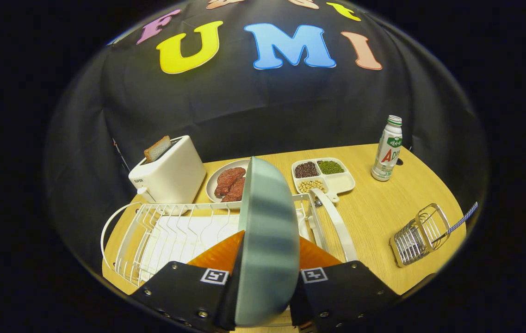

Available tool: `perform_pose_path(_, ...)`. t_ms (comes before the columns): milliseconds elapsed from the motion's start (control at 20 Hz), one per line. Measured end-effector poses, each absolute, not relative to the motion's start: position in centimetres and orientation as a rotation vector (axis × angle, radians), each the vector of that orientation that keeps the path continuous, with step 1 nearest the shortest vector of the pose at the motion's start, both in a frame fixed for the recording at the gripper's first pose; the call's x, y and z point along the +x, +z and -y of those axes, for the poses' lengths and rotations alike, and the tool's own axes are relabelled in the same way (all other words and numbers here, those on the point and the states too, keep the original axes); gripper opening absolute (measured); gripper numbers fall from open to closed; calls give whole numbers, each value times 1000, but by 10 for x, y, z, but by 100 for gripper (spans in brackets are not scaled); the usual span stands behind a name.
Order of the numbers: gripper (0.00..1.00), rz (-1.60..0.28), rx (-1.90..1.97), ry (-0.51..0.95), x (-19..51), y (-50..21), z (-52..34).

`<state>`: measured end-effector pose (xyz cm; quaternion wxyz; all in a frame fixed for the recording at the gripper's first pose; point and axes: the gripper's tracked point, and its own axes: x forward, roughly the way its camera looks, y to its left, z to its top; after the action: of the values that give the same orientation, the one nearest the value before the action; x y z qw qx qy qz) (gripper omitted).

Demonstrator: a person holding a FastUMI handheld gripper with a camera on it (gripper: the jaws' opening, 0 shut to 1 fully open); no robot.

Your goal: Take the plate from the dish rack, then take the spoon from the basket and place it into the plate.

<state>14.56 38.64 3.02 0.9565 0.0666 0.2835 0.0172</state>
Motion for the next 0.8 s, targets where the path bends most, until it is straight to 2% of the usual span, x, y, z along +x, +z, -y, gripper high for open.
perform_pose_path(350, 32, -563, 63, -74, 147, 45, -379)
perform_pose_path(800, 32, -499, -284, -213, 140, 89, -388)
